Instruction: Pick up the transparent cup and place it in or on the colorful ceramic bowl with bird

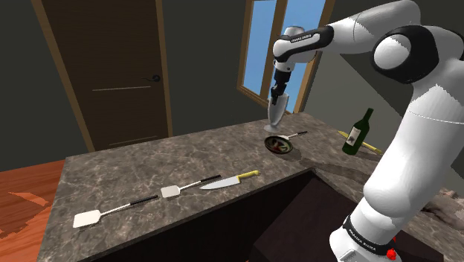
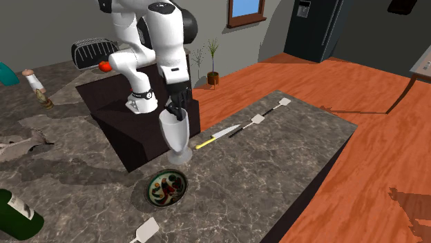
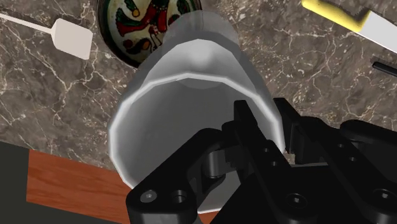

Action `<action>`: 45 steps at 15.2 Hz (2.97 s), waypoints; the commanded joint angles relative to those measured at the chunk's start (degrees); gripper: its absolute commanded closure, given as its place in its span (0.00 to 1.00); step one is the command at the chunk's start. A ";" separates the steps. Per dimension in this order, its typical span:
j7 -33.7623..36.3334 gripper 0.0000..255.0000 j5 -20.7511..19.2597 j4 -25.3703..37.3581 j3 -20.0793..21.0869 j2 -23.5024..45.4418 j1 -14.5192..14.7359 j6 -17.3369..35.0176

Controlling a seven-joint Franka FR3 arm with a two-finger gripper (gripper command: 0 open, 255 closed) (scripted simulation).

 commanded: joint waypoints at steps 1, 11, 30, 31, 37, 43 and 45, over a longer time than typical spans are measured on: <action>-2.57 1.00 0.28 1.44 -1.02 0.30 -1.44 -1.16; -9.05 1.00 1.47 3.13 -3.41 3.05 -5.20 -0.38; -10.27 1.00 2.95 -5.74 -3.00 7.58 -5.38 12.88; -10.36 1.00 3.07 -6.07 -2.97 7.92 -5.41 13.55; -10.65 1.00 3.46 -7.06 -2.83 9.12 -5.49 15.71; -10.66 0.00 3.46 -7.04 -2.83 9.12 -5.50 15.69; -10.67 0.00 3.46 -7.07 -2.84 9.11 -5.51 15.71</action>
